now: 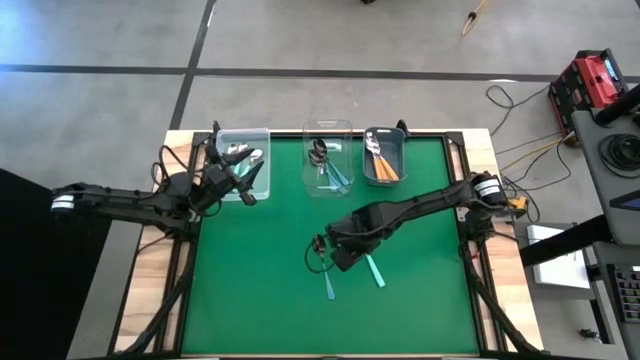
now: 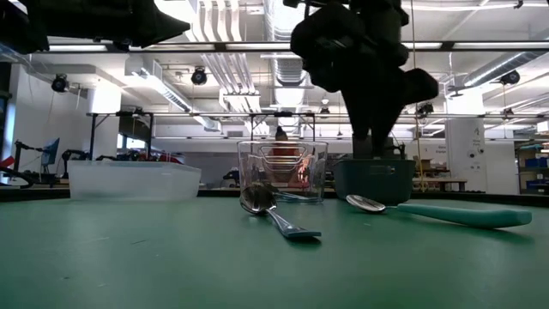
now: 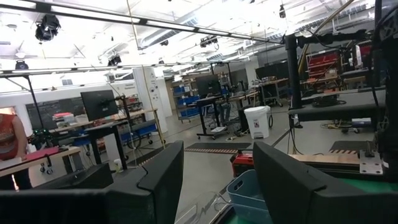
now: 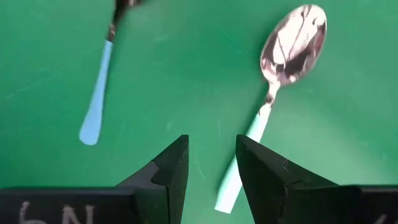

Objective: Sort silverware by color (type)
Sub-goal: Put the green spoon into the white bin

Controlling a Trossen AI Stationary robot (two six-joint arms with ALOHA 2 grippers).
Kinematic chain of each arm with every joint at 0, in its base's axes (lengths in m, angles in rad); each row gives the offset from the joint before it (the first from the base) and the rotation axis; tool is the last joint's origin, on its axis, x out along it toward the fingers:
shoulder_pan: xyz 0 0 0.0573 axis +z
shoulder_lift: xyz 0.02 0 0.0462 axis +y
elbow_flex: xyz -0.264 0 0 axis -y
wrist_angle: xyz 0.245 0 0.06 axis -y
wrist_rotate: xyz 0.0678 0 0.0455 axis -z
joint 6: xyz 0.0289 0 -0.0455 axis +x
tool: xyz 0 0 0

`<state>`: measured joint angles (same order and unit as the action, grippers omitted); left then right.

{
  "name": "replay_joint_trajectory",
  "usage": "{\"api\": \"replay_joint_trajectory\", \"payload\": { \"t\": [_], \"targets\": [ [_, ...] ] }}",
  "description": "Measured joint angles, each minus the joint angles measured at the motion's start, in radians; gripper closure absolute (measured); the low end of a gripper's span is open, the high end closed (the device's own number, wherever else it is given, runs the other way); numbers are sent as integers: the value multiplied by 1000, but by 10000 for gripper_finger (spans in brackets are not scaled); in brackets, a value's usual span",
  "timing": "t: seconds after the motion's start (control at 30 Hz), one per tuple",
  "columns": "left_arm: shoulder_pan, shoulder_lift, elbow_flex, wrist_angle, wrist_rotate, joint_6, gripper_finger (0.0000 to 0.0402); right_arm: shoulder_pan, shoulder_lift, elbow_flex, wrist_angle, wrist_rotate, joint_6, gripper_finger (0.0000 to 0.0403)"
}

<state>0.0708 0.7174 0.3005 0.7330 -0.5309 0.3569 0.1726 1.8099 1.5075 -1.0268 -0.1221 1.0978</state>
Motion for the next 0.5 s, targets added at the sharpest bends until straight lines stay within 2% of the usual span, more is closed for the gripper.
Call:
{"api": "replay_joint_trajectory", "payload": {
  "t": [0.27, 0.5],
  "targets": [
    [0, 0, 0, -1, 0, 0, 226, 17, 1, -63, 0, 2, 42, 277],
    [0, 0, 0, -1, 0, 0, 226, 24, 1, -107, 5, 14, 12, 232]
  ]
}}
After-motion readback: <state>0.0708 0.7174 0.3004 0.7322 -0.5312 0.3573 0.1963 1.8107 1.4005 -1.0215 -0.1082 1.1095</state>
